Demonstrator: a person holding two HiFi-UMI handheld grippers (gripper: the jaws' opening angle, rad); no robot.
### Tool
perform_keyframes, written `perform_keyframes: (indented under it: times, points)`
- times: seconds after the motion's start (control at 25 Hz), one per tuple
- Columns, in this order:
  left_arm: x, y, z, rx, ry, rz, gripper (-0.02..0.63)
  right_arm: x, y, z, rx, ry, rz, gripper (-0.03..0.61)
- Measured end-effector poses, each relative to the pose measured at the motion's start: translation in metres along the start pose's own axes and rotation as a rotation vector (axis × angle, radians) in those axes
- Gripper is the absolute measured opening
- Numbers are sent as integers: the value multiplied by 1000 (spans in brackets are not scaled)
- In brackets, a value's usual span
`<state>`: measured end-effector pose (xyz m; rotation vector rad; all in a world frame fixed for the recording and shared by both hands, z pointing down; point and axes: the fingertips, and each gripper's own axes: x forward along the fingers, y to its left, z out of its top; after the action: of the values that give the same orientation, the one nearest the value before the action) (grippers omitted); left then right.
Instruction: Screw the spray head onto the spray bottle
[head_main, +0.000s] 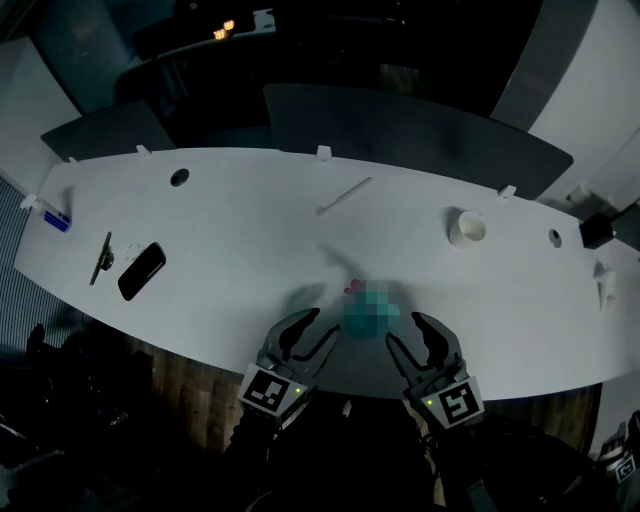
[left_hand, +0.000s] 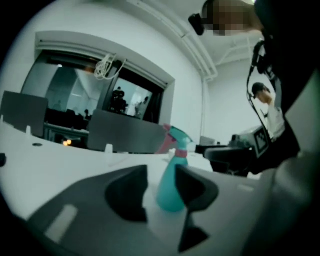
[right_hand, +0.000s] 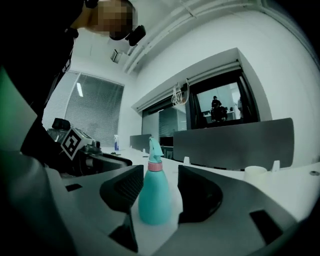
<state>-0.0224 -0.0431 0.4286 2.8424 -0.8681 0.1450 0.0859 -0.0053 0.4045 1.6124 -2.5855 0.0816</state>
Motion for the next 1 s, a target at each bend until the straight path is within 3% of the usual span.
perform_keyframes:
  times: [0.04,0.08,0.12,0.32,0.52,0.76,1.0]
  points:
    - [-2,1,4,12,-8,18,108,-3,-2,-3,-2,18,-45,182]
    - [-4,1,7,18,-14,31,22,-6,-3,-5,9,38,-89,69]
    - [-6,0,10,23,-15,40,5,-9,-3,-6,27,51,-121,9]
    - [-14,-6,10,80,15,159,3,-19,5,-6,35,60,-155,6]
    - [-36,-35,21,120,-30,280,4,-42,20,3,-1,33,-147,6]
    - [-68,-108,14,109,-61,379,5,-109,49,2,-34,24,-96,6]
    - [-111,-189,-6,166,-29,421,3,-184,83,-9,-31,28,-60,6]
